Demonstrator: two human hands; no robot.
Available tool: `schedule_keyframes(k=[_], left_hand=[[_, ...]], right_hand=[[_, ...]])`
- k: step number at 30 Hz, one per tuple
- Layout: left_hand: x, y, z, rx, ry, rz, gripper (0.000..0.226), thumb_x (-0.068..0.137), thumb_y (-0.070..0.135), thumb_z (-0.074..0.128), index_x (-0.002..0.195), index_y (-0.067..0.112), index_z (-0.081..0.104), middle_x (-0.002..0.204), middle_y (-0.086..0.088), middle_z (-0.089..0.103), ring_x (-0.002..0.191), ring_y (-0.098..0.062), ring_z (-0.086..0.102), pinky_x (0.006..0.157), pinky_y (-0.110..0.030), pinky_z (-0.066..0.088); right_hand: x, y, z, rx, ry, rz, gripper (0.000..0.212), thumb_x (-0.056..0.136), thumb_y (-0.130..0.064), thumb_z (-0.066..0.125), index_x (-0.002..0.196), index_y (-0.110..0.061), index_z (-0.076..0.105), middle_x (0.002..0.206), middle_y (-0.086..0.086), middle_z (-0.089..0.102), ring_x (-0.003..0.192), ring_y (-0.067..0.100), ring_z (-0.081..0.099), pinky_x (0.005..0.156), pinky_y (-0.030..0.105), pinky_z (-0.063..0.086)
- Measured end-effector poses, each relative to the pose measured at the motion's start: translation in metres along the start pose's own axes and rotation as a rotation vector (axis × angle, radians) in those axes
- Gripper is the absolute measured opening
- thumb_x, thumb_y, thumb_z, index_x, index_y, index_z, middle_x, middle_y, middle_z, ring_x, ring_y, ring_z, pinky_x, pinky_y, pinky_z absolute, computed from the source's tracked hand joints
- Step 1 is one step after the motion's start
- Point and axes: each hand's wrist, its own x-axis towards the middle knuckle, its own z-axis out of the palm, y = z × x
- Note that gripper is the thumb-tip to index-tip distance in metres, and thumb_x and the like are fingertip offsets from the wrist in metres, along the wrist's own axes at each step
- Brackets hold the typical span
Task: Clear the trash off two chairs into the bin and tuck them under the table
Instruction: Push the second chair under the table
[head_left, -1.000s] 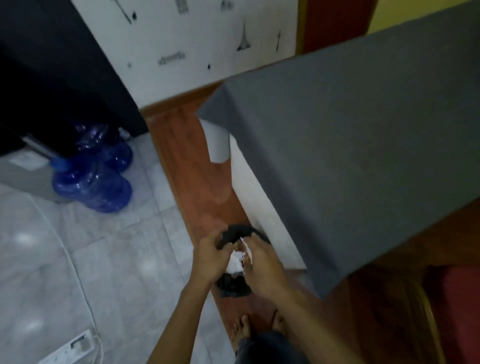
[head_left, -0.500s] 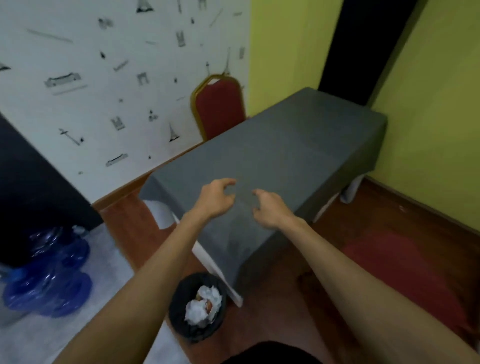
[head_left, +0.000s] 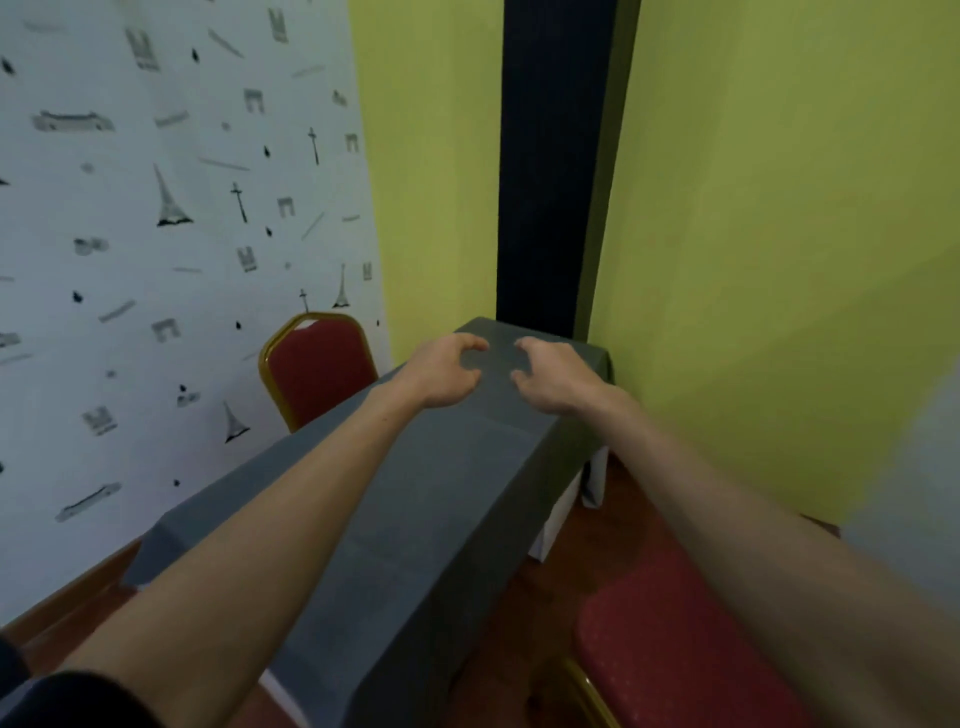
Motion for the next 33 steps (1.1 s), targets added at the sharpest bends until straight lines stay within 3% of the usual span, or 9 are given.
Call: schedule_keyframes(k=[6, 10, 16, 20, 23, 27, 33], left_hand=[[0.012, 0.023, 0.017, 0.018, -0.042, 0.059, 0.047, 0.092, 0.021, 0.060, 0.140, 0.021, 0.055, 0.146, -0.006, 0.055, 0.134, -0.025, 0.051, 0.107, -0.032, 0.040], [0.017, 0.042, 0.049, 0.010, -0.141, 0.113, 0.047, 0.092, 0.021, 0.060, 0.139, 0.022, 0.056, 0.146, -0.005, 0.056, 0.133, -0.024, 0.053, 0.105, -0.032, 0.042], [0.013, 0.098, 0.111, -0.040, -0.306, 0.266, 0.046, 0.093, 0.018, 0.059, 0.139, 0.019, 0.057, 0.144, -0.008, 0.057, 0.134, -0.027, 0.052, 0.106, -0.035, 0.042], [-0.002, 0.152, 0.159, -0.095, -0.436, 0.295, 0.044, 0.091, 0.019, 0.059, 0.135, 0.022, 0.060, 0.135, -0.009, 0.062, 0.115, -0.024, 0.064, 0.084, -0.025, 0.048], [-0.014, 0.203, 0.192, -0.141, -0.510, 0.328, 0.044, 0.094, 0.017, 0.058, 0.138, 0.019, 0.058, 0.138, -0.010, 0.059, 0.122, -0.025, 0.059, 0.092, -0.026, 0.046], [-0.030, 0.280, 0.244, -0.166, -0.573, 0.383, 0.042, 0.093, 0.019, 0.060, 0.135, 0.021, 0.060, 0.142, -0.007, 0.059, 0.131, -0.021, 0.053, 0.096, -0.025, 0.042], [-0.087, 0.380, 0.324, -0.209, -0.761, 0.471, 0.041, 0.090, 0.025, 0.062, 0.131, 0.024, 0.064, 0.136, -0.006, 0.064, 0.128, -0.022, 0.058, 0.100, -0.025, 0.043]], right_hand=[[-0.020, 0.022, -0.005, 0.041, 0.048, 0.059, 0.059, 0.100, -0.030, 0.057, 0.154, -0.014, 0.040, 0.153, 0.014, 0.051, 0.138, 0.033, 0.050, 0.110, 0.046, 0.046], [-0.050, 0.057, 0.000, 0.068, 0.043, 0.185, 0.054, 0.099, -0.028, 0.058, 0.149, -0.012, 0.046, 0.147, 0.015, 0.057, 0.132, 0.034, 0.055, 0.105, 0.040, 0.048], [-0.115, 0.125, -0.005, 0.089, 0.059, 0.410, 0.048, 0.100, -0.022, 0.055, 0.145, -0.007, 0.049, 0.141, 0.021, 0.060, 0.128, 0.038, 0.057, 0.102, 0.044, 0.051], [-0.172, 0.181, -0.016, 0.063, 0.070, 0.542, 0.051, 0.099, -0.026, 0.056, 0.146, -0.007, 0.049, 0.143, 0.019, 0.059, 0.131, 0.038, 0.055, 0.104, 0.047, 0.050], [-0.216, 0.228, -0.033, 0.033, 0.103, 0.621, 0.047, 0.096, -0.027, 0.058, 0.139, -0.008, 0.055, 0.139, 0.019, 0.061, 0.128, 0.038, 0.057, 0.103, 0.048, 0.050], [-0.280, 0.289, -0.063, 0.003, 0.121, 0.736, 0.052, 0.096, -0.026, 0.059, 0.145, -0.009, 0.051, 0.143, 0.019, 0.059, 0.132, 0.038, 0.055, 0.107, 0.046, 0.048], [-0.375, 0.362, -0.091, -0.122, 0.141, 1.068, 0.043, 0.089, -0.025, 0.057, 0.131, -0.011, 0.059, 0.132, 0.019, 0.064, 0.126, 0.040, 0.058, 0.101, 0.044, 0.049]])
